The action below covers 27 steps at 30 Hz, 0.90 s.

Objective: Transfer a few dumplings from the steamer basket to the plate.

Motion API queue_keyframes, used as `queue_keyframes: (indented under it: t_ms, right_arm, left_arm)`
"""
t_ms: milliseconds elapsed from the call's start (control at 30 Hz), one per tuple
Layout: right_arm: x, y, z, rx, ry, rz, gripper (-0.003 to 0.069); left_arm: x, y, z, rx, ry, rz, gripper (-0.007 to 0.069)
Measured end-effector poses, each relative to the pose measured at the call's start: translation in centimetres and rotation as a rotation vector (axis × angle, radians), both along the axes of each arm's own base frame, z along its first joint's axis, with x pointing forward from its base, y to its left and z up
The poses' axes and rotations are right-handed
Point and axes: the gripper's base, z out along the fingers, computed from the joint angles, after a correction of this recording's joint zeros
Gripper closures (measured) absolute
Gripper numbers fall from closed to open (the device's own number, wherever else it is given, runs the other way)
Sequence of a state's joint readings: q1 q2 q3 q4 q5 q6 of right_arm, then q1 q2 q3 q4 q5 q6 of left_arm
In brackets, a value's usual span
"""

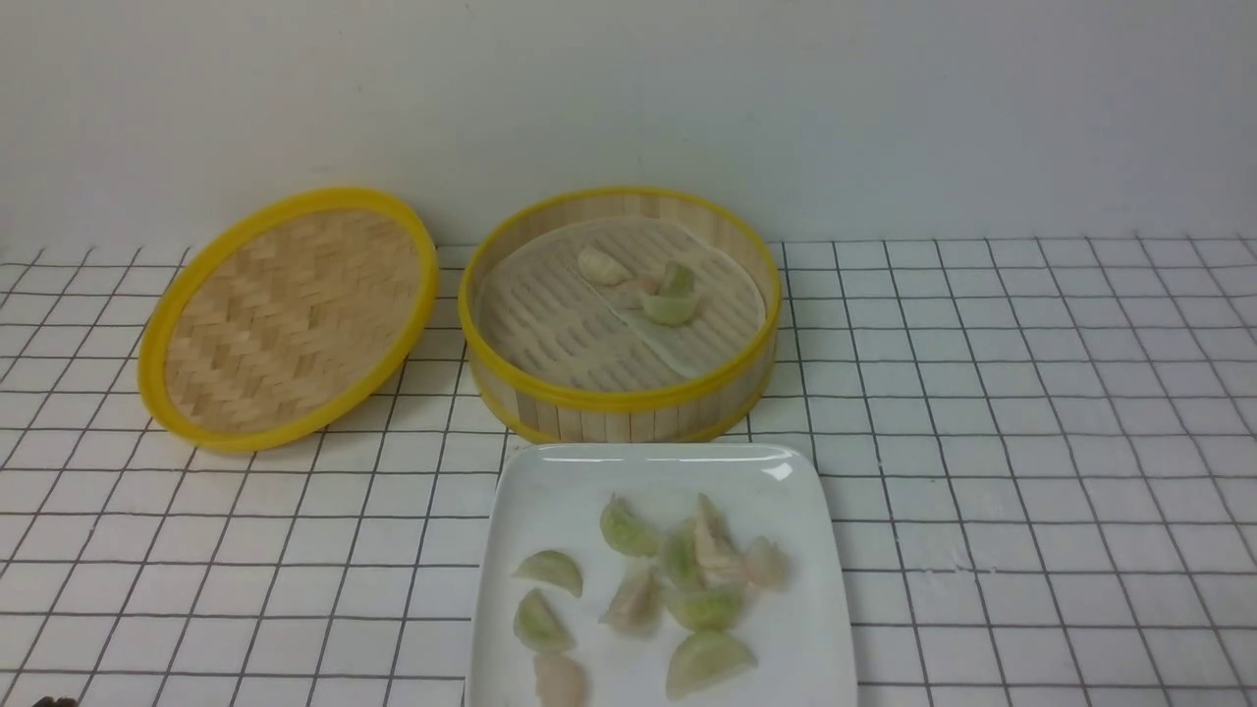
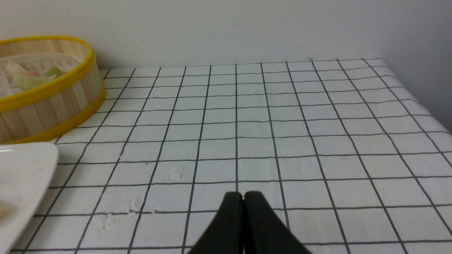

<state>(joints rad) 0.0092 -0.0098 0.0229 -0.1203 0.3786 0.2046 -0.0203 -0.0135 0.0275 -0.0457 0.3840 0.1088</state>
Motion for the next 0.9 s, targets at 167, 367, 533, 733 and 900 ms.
queue_keyframes:
  t_ms: [167,367,533,733,900]
  right_arm:
    - [0.00,0.00,0.00,-0.008,0.000,0.002,0.0673]
    - [0.00,0.00,0.00,-0.012,0.000,0.002,0.0673]
    - [0.00,0.00,0.00,-0.012,0.000,0.002,0.0673]
    - [0.00,0.00,0.00,-0.012,0.000,0.002,0.0673]
    - [0.00,0.00,0.00,-0.012,0.000,0.002,0.0673]
  left_arm:
    - [0.00,0.00,0.00,0.000,0.000,0.000,0.0631]
    - [0.00,0.00,0.00,0.000,0.000,0.000,0.0631]
    - [0.00,0.00,0.00,0.000,0.000,0.000,0.0631]
    - [0.00,0.00,0.00,0.000,0.000,0.000,0.0631]
    - [0.00,0.00,0.00,0.000,0.000,0.000,0.0631]
